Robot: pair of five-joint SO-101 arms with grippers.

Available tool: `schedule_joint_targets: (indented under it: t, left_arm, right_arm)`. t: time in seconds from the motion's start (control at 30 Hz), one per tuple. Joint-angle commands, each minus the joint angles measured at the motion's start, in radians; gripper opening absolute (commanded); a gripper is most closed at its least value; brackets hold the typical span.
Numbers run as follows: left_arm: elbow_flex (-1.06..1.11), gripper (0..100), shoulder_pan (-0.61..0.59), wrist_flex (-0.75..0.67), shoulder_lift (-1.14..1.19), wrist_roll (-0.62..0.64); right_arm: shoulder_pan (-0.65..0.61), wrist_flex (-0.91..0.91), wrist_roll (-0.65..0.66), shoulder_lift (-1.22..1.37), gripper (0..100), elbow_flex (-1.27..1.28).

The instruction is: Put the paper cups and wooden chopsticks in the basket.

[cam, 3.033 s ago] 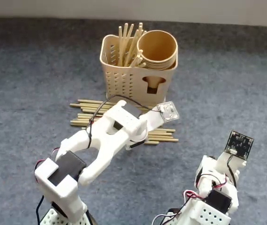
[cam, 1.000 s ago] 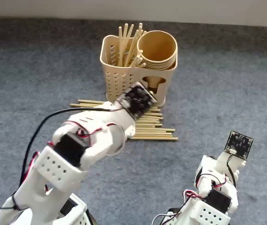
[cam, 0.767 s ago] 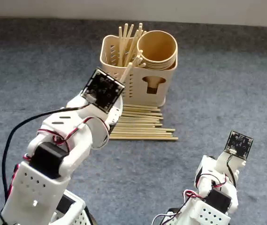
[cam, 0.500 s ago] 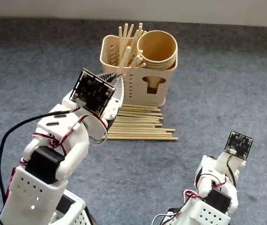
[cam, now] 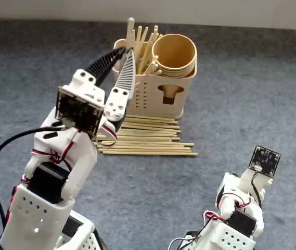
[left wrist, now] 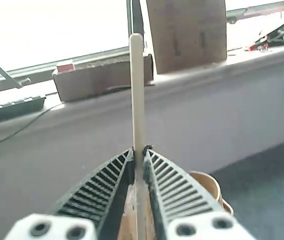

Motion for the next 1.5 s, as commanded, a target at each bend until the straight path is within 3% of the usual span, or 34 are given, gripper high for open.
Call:
schedule_joint_targets:
  t: [0.0, 0.43, 0.77, 0.93, 1.03, 1.27, 1.47]
  left_arm:
    - [-0.038, 2, -0.064, -0.160, -0.012, 0.008]
    - [-0.188, 2, -0.076, -0.215, 0.294, 0.011]
    - [-0.186, 1, -0.079, -0.209, 0.430, 0.011]
    - [-0.185, 9, -0.079, -0.198, 0.430, 0.011]
    - [-0.191, 14, -0.079, -0.121, 0.430, 0.011]
    - [-0.188, 14, -0.134, -0.005, 0.400, 0.009]
    - [-0.179, 14, -0.246, 0.249, 0.297, 0.009]
  right_arm:
    - [0.012, -0.030, 0.002, -0.012, 10.5, 0.064]
    - [0.012, -0.031, 0.002, -0.012, 10.5, 0.064]
    - [0.012, -0.031, 0.002, -0.012, 10.5, 0.064]
    - [0.012, -0.031, 0.002, -0.012, 10.5, 0.064]
    - [0.012, -0.031, 0.002, -0.012, 10.5, 0.064]
    - [0.012, -0.031, 0.002, -0.012, 10.5, 0.064]
    - [0.012, -0.031, 0.002, -0.012, 10.5, 0.064]
